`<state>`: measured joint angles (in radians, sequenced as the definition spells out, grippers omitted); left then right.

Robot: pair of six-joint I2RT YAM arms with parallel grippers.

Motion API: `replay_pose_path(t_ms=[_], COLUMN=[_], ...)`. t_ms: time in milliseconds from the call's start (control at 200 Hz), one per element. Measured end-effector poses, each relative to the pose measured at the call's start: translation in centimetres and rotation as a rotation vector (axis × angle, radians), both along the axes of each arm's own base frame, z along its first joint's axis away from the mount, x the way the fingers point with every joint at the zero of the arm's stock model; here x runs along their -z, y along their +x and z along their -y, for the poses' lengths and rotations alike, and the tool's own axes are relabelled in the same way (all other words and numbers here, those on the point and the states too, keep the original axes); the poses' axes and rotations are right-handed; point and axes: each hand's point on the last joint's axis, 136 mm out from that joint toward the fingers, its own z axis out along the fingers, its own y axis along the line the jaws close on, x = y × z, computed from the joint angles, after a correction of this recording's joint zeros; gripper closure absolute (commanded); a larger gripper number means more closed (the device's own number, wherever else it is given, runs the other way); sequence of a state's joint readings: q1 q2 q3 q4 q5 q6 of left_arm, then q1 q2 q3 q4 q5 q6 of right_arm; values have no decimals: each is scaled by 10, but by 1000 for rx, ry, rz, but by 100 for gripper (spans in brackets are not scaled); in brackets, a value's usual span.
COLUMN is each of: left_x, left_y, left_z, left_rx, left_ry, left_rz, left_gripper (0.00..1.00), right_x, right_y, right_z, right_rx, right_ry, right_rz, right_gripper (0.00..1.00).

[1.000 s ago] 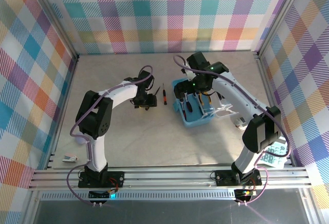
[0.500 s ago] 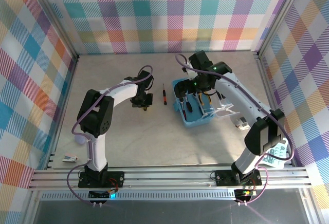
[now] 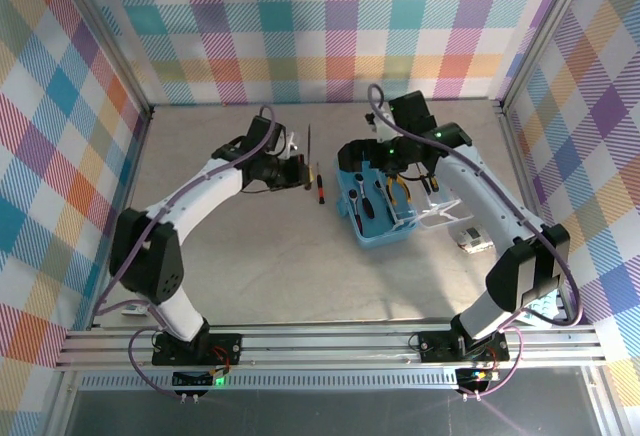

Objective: Pack the tool kit

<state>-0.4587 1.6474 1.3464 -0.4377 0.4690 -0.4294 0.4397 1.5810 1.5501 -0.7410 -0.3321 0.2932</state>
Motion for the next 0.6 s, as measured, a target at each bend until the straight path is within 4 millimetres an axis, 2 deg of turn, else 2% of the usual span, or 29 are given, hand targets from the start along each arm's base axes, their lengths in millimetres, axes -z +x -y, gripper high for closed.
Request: replay_pose_path(t_ms=[55,115,240,440,600], left_x=[-21,-36,-49,-56,-57], left_y=[-6,-14,-33,-47,-48], left_z=[16,34,60,75,76], left_rx=[46,99,184,237,236], left_ry=[-90,-162,-239,-280,-285], left_rz=[28,43,35,25,17], left_gripper=[100,100,100,100,100], right_x=[-6,-12,-22,-16,-12], right_y=[5,8,11,19,23], right_z=[-1,-4,-12,-19,-20], right_rx=[17,24,28,50,63], right_ry=[42,80,141,176,179], right_rz=[1,2,3,-33,-47], right_gripper=[0,5,15,29,57])
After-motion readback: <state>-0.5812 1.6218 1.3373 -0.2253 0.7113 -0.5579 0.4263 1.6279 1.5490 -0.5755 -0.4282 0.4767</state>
